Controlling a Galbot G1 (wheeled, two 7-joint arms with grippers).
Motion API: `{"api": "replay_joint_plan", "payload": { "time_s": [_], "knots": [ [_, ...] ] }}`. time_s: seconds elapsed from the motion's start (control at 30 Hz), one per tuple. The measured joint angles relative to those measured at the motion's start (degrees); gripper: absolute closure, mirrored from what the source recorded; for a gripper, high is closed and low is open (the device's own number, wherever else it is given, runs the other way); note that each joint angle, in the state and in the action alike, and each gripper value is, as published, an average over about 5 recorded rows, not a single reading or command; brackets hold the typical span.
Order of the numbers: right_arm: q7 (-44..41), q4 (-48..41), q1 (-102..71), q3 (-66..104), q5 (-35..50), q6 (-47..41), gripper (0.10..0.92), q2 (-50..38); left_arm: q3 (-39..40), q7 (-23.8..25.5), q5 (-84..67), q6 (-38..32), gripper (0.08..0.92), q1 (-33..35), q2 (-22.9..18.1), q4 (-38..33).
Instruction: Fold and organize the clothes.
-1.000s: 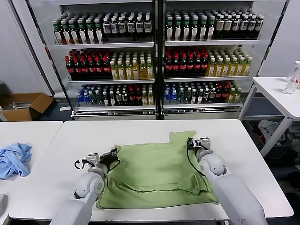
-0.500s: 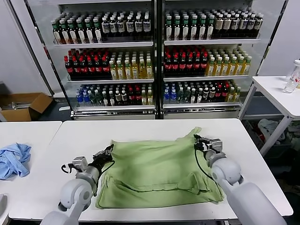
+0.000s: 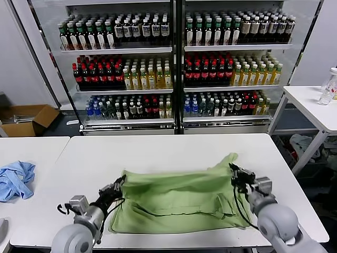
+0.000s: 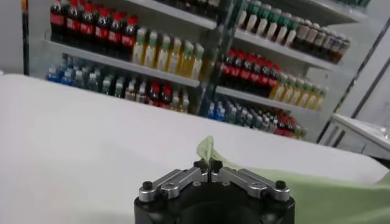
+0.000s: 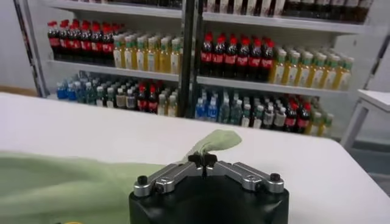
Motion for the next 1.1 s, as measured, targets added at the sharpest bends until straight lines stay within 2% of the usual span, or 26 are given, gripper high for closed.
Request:
{"api": "replay_joint_plan", "payload": {
  "time_s": [0.17, 0.33, 0.7, 1.0, 1.1],
  "knots": [
    [0.51, 3.43, -7.32, 3.36, -0.65, -0.7, 0.915, 0.2, 0.2, 0.57, 1.8, 1.13, 0.909, 2.16, 0.31, -0.4],
    [0.78, 4.61, -11.19, 4.21, -1.99, -1.92, 0.867, 0.96, 0.83, 1.2, 4.39, 1.81, 0.804, 2.98, 0.21, -0.01],
    [1.05, 6.23, -13.91, 3.12, -4.69, -3.28, 0.529, 1.95, 1.61, -0.41, 12.51, -0.01, 0.483, 5.65, -2.54, -1.22],
    [0.94, 6.97, -14.13, 2.33, -4.79, -4.08, 0.273, 1.63, 2.62, -4.15, 20.29, -3.36, 0.231, 6.48, -8.62, -0.09],
    [1.01, 6.95, -13.62, 1.69, -4.48, -4.29, 0.218, 1.39, 3.17, -5.17, 22.96, -4.59, 0.187, 6.09, -10.75, 1.7]
  ]
}}
